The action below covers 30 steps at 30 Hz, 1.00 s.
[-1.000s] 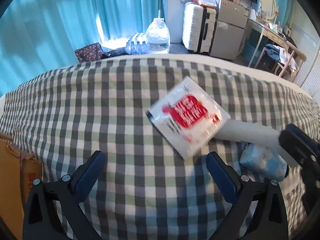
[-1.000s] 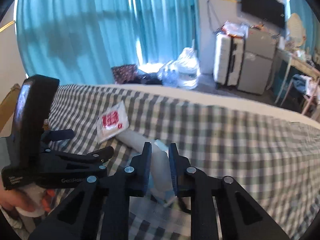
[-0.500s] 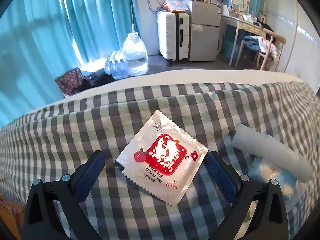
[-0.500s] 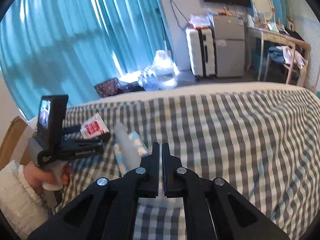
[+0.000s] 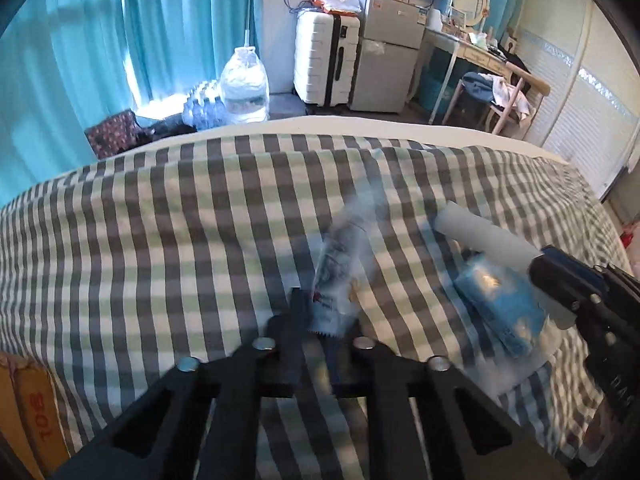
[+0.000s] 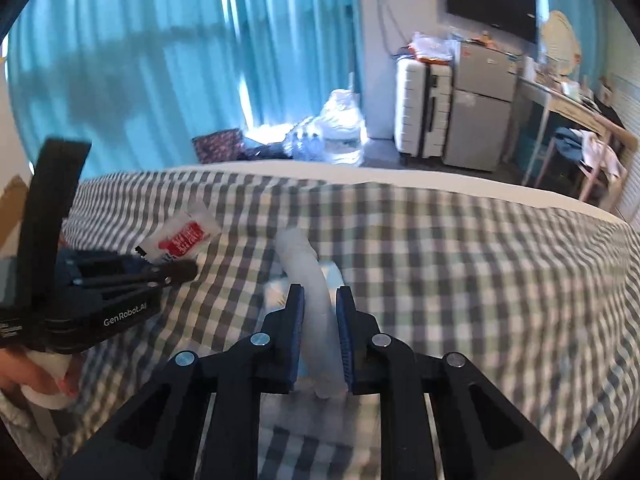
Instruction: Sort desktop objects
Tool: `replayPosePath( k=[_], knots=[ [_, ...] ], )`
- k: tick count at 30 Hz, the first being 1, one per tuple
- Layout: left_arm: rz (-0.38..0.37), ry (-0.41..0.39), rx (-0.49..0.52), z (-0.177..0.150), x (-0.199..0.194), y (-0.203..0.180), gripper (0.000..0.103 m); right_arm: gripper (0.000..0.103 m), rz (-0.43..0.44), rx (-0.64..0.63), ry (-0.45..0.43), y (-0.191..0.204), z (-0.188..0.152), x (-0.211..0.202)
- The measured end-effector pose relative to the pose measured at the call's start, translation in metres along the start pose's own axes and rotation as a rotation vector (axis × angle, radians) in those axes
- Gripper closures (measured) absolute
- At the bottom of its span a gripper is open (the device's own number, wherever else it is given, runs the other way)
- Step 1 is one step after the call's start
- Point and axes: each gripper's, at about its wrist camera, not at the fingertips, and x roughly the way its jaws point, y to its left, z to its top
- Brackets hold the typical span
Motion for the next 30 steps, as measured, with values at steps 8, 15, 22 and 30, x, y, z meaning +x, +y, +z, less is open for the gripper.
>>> replayPosePath(
  k=[8, 15, 22, 30],
  knots=[
    [-0.061, 0.027, -0.01, -0.027, -0.027, -0.006, 0.099, 0.087, 0.024, 0.115, 0.015, -0.021, -0.005, -0.03],
    [-0.022, 0.032, 0.013, -0.015, -0.017, -0.013, 0.093, 0.081, 0.028, 0.133, 0.067, -0.02, -0.022, -0.032],
    [-0.063, -0.013, 0.133, 0.001, -0.014, -0.054, 0.033, 0.087, 0.043, 0.136, 0.103, -0.024, -0.03, -0.018],
    [0.009, 0.03, 0.078, 0.005, 0.02, -0.06, 0.033, 0.088, 0.064, 0.153, 0.069, -0.031, -0.026, -0.03]
  ],
)
